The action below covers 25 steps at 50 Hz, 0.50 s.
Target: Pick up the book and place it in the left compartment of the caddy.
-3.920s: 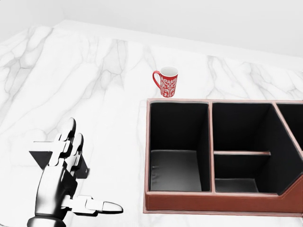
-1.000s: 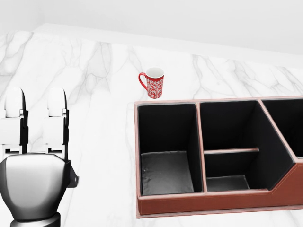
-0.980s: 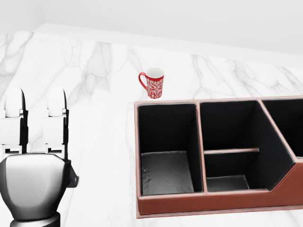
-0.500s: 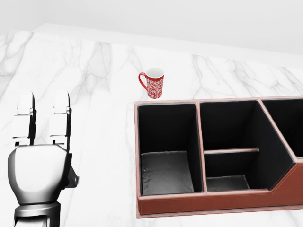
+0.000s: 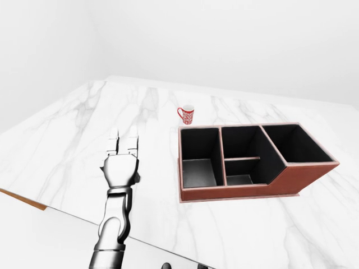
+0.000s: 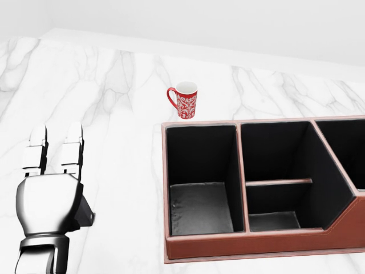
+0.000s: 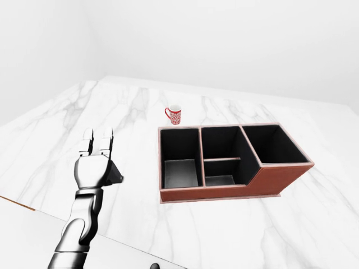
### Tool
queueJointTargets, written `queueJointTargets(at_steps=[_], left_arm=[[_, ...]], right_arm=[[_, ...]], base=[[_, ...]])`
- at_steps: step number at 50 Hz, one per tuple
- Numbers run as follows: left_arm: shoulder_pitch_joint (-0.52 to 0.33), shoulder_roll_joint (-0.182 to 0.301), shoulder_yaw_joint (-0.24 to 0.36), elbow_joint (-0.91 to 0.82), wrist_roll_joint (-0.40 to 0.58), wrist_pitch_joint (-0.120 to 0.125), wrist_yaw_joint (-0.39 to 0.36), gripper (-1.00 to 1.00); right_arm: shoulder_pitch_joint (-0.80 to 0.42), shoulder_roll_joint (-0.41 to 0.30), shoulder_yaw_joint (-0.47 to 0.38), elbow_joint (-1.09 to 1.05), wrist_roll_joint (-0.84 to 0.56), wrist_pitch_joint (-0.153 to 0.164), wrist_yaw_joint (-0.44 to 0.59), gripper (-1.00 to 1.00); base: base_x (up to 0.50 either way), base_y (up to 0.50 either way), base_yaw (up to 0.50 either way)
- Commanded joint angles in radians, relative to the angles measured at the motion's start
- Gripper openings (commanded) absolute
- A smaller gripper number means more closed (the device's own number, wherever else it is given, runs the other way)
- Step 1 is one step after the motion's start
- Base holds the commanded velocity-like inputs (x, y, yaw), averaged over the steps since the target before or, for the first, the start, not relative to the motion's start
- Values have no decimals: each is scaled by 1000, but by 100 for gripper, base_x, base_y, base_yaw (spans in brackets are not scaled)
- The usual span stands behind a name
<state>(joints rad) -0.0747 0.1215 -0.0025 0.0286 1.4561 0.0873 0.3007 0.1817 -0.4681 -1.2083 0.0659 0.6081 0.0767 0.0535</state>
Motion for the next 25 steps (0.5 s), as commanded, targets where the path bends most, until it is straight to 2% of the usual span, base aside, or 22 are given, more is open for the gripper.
queueJointTargets(at_steps=[1,3,5,9,12,20,25], left_arm=[[-74,41,30,149,-70,0,0,100],[-99,50,33,207,-86,0,14,100],[-118,60,37,243,-105,0,25,100],[-154,73,27,317,-117,0,39,100],[-187,78,16,382,-119,0,53,100],[-247,104,15,501,-155,0,74,100],[-275,110,-3,547,-144,0,77,100]], right_arm=[[0,3,4,6,-5,-13,9,100],[4,5,0,-4,-1,-8,11,100],[0,5,6,7,-6,-21,14,100],[5,7,2,-3,-3,-14,14,100],[0,7,9,11,-8,-29,18,100],[6,9,8,4,-7,-23,18,100],[1,11,17,20,-16,-47,25,100]], base=[[0,0,0],[0,0,0],[0,0,0],[0,0,0],[0,0,0],[0,0,0],[0,0,0]])
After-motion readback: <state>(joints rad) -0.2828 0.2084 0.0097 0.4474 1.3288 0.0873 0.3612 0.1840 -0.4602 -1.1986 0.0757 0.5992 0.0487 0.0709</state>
